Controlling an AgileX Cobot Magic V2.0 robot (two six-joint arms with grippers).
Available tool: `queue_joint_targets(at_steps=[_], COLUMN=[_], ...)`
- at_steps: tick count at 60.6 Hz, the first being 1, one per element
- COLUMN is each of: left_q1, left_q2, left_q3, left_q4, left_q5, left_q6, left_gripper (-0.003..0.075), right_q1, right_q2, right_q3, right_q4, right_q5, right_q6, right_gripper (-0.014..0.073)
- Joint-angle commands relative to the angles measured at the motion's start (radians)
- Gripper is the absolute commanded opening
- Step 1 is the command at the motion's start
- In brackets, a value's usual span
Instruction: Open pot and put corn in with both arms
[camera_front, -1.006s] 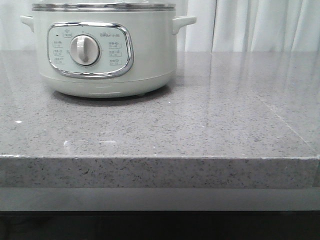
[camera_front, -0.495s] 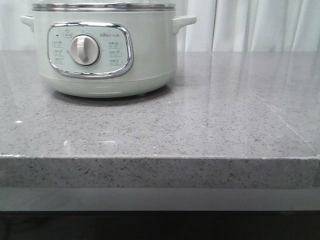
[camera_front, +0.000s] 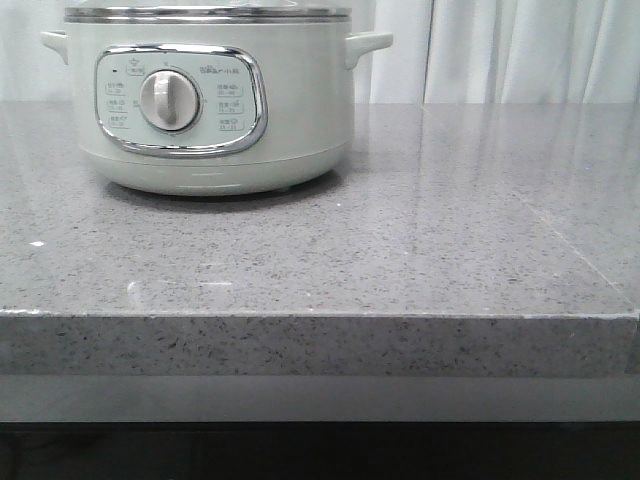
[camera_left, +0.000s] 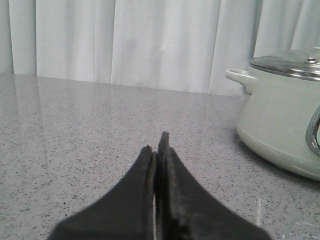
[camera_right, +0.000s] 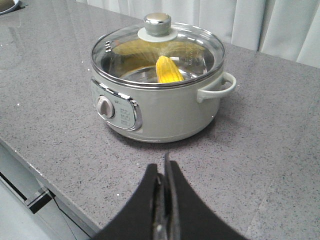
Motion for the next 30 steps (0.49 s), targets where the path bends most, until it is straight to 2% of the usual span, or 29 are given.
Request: queue_joint_targets(at_steps=[1, 7, 14, 30], left_q1=[0.002, 0.002, 0.002, 0.002], left_q2=[-0.019, -0.019, -0.019, -0.019], left_q3=[0.003, 0.003, 0.003, 0.003], left_q4=[-0.010, -0.010, -0.010, -0.010], left_q5=[-0.078, -0.078, -0.078, -0.078], left_q6=[-0.010, -0.010, -0.010, -0.010], left_gripper=[-0.0020, -0.0020, -0.0020, -0.0020], right_q1=[-0.011, -0.067, -0.189, -0.411], right_q2=[-0.022, -0.075, -0.183, -0.472], right_q3=[-0.011, 0.020, 0.107, 0.413], right_q4=[0.001, -0.011, -0.011, -0.011], right_q5=[-0.098, -0.129, -0.183, -0.338], right_q6=[-0.009, -0.009, -0.009, -0.009], right_gripper=[-0.0067, -0.0067, -0.0067, -0.0067])
